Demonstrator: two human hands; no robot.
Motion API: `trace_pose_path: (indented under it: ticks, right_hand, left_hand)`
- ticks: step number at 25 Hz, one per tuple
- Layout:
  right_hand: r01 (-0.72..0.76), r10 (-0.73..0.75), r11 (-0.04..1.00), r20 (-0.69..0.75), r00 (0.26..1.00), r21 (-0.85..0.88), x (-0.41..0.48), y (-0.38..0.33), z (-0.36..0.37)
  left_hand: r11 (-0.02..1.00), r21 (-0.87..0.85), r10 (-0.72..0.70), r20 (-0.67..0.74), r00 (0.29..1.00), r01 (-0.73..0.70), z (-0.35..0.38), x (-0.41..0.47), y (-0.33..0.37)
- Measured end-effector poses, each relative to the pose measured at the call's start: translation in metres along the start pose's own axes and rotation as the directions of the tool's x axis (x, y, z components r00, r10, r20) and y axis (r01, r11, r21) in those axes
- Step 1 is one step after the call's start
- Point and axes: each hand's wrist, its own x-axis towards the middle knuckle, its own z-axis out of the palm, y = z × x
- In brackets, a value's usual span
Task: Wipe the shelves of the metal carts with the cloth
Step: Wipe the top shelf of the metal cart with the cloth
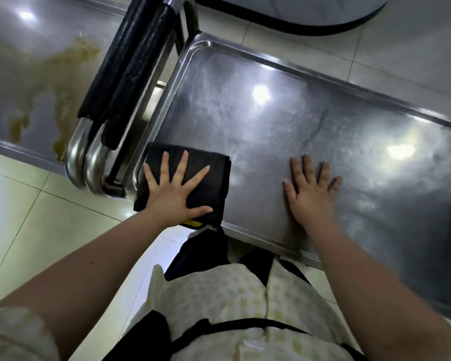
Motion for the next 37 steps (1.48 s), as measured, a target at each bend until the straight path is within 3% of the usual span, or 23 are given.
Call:
trace_pose_path:
  ticks: [4, 9, 13, 16, 19, 21, 23, 24, 29, 33, 37]
  right_hand:
    - [-0.048, 0.048, 0.999, 0.023, 0.999, -0.023, -0.02, 0.084, -0.001]
    - [-0.09, 0.091, 0.994, -0.021, 0.996, 0.063, -0.033, 0.153, -0.009]
    - [-0.161, 0.201, 0.944, -0.114, 0.973, 0.288, -0.045, 0.205, -0.018]
    - [-0.125, 0.19, 0.914, -0.135, 0.972, 0.386, -0.056, 0.231, -0.017]
    - [-0.074, 0.125, 0.927, -0.117, 0.985, 0.369, -0.055, 0.222, -0.014]
    - [0.07, -0.039, 0.967, -0.129, 0.991, 0.246, -0.049, 0.19, -0.01]
    - [0.191, -0.178, 0.975, -0.115, 0.977, 0.113, -0.044, 0.152, 0.001]
    - [0.184, -0.178, 0.98, -0.093, 0.98, 0.071, -0.042, 0.137, 0.007]
    - [0.092, -0.087, 0.992, -0.069, 0.994, 0.083, -0.032, 0.165, 0.012]
    - [-0.158, 0.17, 0.983, -0.135, 0.976, 0.092, -0.011, 0.272, 0.0]
    - [-0.325, 0.328, 0.944, -0.063, 0.942, 0.058, 0.009, 0.34, -0.019]
  left_hand:
    - [0.992, 0.049, 0.124, -0.09, 0.988, -0.12, 0.01, 0.01, 0.087]
    - [0.977, 0.057, 0.21, -0.064, 0.976, -0.206, 0.014, 0.029, 0.243]
    - [0.968, 0.038, 0.25, -0.001, 0.968, -0.25, 0.014, 0.043, 0.343]
    - [0.962, -0.044, 0.27, 0.044, 0.962, -0.268, 0.005, 0.048, 0.388]
    - [0.952, -0.288, 0.088, -0.072, 0.994, -0.105, -0.009, 0.054, 0.362]
    - [0.936, -0.351, -0.063, -0.134, 0.989, 0.012, -0.017, 0.065, 0.319]
    - [0.94, -0.34, -0.077, -0.147, 0.986, 0.023, -0.021, 0.082, 0.285]
    - [0.951, -0.309, -0.037, -0.151, 0.988, -0.012, -0.023, 0.092, 0.277]
    - [0.981, -0.076, 0.173, -0.082, 0.982, -0.179, -0.034, 0.148, 0.299]
    - [0.983, 0.071, 0.172, -0.063, 0.983, -0.168, -0.039, 0.191, 0.315]
    - [0.981, 0.059, 0.192, -0.123, 0.974, -0.186, -0.028, 0.198, 0.311]
